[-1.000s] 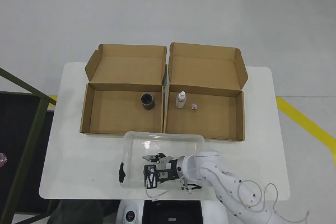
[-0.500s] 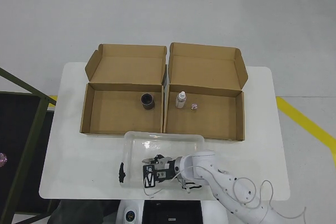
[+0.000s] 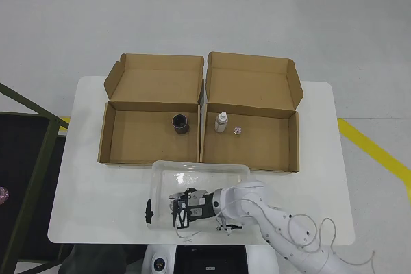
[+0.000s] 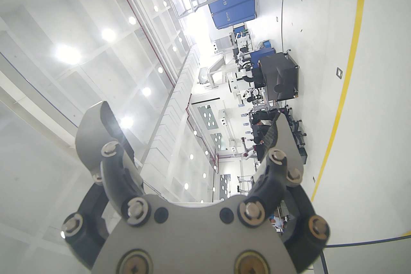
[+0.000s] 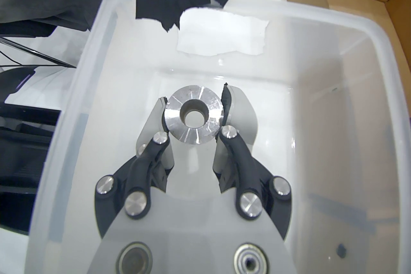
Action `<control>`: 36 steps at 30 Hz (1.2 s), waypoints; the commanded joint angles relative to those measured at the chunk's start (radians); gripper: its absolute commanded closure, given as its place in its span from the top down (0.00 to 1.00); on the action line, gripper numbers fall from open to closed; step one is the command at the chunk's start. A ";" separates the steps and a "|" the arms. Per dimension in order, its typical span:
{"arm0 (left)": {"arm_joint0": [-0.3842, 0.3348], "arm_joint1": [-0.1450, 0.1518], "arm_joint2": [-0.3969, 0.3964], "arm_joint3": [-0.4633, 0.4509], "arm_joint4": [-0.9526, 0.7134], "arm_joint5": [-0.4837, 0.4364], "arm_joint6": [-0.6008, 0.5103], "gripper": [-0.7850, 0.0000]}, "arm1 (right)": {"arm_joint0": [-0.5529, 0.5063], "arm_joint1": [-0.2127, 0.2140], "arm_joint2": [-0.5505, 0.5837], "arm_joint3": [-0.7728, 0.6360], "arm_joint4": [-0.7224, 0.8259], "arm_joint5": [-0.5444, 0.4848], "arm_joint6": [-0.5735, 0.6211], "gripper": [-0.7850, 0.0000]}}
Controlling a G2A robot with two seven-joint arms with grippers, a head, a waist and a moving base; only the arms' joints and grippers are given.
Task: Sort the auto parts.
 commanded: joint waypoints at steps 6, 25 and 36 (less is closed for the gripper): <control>0.000 0.000 0.000 0.000 0.000 0.000 0.000 1.00 | -0.027 0.012 0.046 -0.091 0.053 0.005 -0.044 0.00; 0.000 0.000 0.000 0.000 0.000 0.000 0.000 1.00 | -0.071 0.041 0.161 -0.250 0.135 0.023 -0.156 0.00; 0.000 0.000 0.000 0.000 0.000 0.000 0.000 1.00 | -0.065 0.044 0.191 -0.242 0.167 0.090 -0.189 0.00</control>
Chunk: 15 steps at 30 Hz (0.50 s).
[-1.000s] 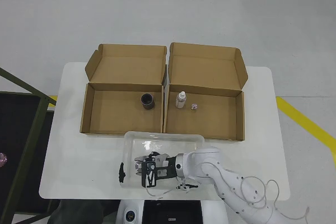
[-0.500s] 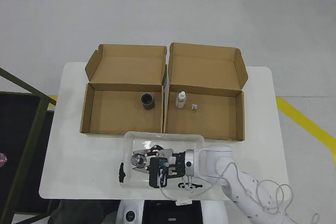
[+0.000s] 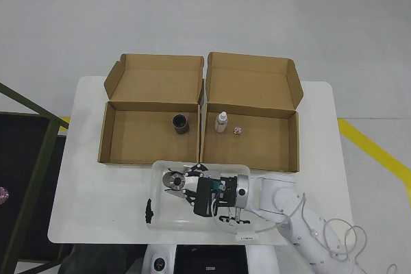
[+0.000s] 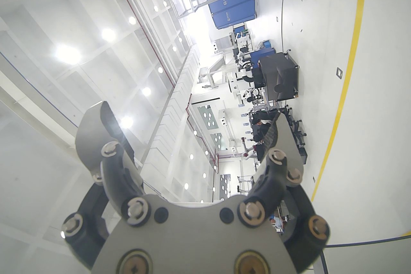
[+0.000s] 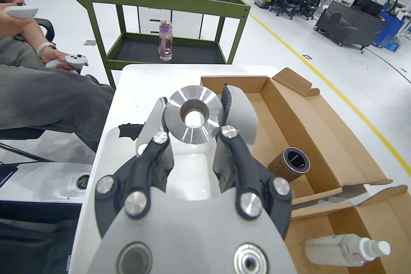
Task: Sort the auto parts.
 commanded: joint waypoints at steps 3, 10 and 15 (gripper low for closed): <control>0.000 0.000 0.000 0.000 0.000 0.000 0.000 1.00 | 0.022 -0.003 -0.006 0.022 0.018 0.021 0.016 0.00; 0.000 0.000 0.000 0.000 0.000 0.000 0.000 1.00 | 0.099 -0.018 -0.037 0.085 0.089 0.045 0.076 0.00; 0.000 0.000 0.000 0.000 0.000 0.000 0.000 1.00 | 0.190 -0.035 -0.068 0.158 0.120 0.071 0.127 0.00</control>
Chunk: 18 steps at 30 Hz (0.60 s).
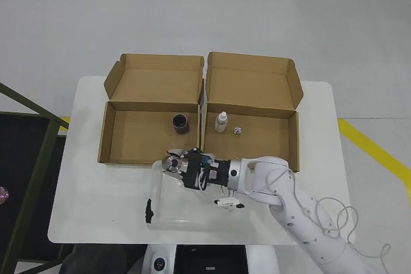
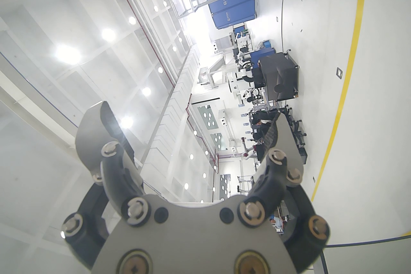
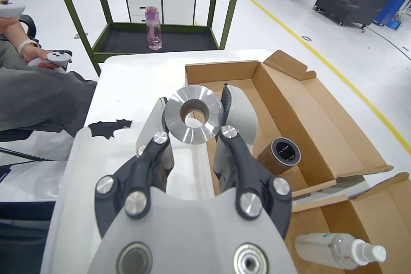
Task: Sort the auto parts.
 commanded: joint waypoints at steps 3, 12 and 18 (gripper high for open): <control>0.000 0.000 0.000 0.000 0.000 0.000 0.000 1.00 | 0.078 -0.015 -0.033 0.067 -0.006 0.018 0.036 0.00; 0.000 0.000 0.000 0.000 0.000 0.000 0.000 1.00 | 0.259 -0.067 -0.147 0.257 -0.001 0.040 0.130 0.00; 0.000 0.000 0.000 0.000 0.000 0.000 0.000 1.00 | 0.349 -0.108 -0.211 0.401 0.035 0.059 0.152 0.00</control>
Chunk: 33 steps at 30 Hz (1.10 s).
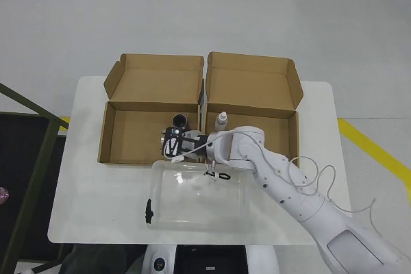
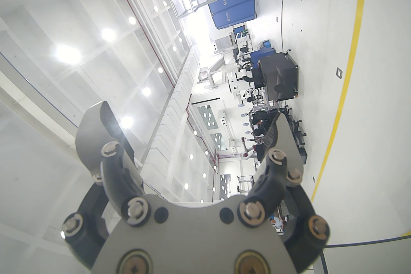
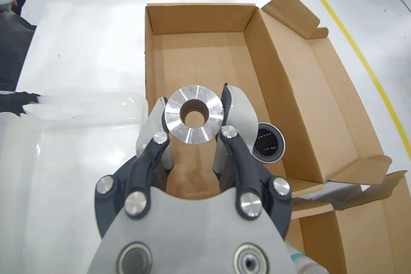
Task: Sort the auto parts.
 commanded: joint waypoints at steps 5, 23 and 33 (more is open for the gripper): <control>0.000 0.000 0.000 0.000 0.000 0.000 0.000 1.00 | 0.063 -0.038 -0.050 0.119 0.032 0.019 0.009 0.00; 0.000 0.000 0.000 0.000 0.000 0.000 0.000 1.00 | 0.151 -0.107 -0.131 0.324 0.000 -0.004 0.054 0.01; 0.000 0.000 0.000 0.000 0.000 0.000 0.000 1.00 | 0.170 -0.129 -0.144 0.376 -0.025 -0.023 0.067 0.26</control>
